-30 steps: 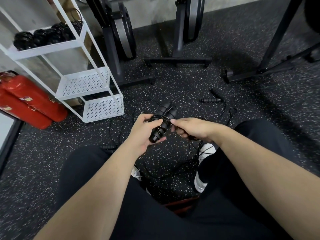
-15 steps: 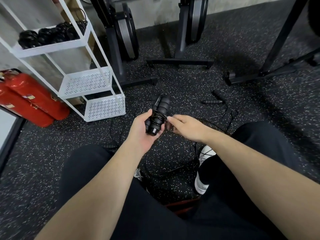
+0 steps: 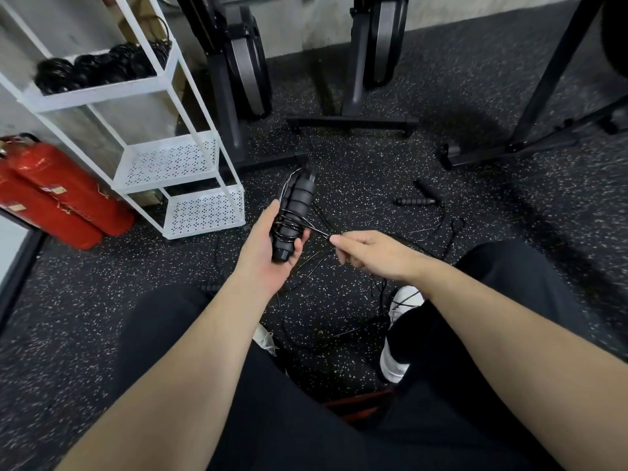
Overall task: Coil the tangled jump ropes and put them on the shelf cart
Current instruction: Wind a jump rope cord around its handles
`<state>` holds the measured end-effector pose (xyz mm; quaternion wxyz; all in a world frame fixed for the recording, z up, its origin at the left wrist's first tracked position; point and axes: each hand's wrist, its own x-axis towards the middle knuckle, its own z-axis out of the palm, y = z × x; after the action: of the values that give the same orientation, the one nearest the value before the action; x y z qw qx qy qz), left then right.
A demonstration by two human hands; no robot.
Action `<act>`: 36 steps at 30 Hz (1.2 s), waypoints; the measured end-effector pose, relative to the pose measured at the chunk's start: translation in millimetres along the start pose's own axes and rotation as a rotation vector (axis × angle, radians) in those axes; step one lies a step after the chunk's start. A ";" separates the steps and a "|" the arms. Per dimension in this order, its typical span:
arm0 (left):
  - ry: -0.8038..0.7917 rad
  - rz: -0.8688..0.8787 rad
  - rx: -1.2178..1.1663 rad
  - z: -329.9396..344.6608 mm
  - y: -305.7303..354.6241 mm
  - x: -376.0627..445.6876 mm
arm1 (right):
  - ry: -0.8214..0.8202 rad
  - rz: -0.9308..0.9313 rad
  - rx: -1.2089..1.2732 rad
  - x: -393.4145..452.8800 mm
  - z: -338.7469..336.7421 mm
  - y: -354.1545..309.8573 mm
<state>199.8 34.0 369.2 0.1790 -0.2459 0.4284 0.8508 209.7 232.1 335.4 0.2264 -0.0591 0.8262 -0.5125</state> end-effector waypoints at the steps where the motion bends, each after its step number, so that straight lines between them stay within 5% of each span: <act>1: 0.002 -0.003 0.004 -0.2 1.4 -0.1 | -0.004 0.002 0.022 0.1 -0.7 -0.5; 14: 0.009 0.003 -0.147 -12.2 12.8 5.5 | 0.013 -0.058 0.343 -1.7 -16.4 0.7; 21: 0.021 -0.019 -0.182 -19.5 12.7 6.5 | -0.127 0.037 0.157 -5.5 -21.0 3.2; 36: -0.088 -0.030 -0.166 -18.9 20.5 -1.2 | -0.155 0.148 0.394 -6.5 -29.9 8.4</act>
<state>195.2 6.8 373.3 0.1895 -0.2286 0.3445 0.8906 203.6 262.7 341.2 0.3333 0.0078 0.6925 -0.6398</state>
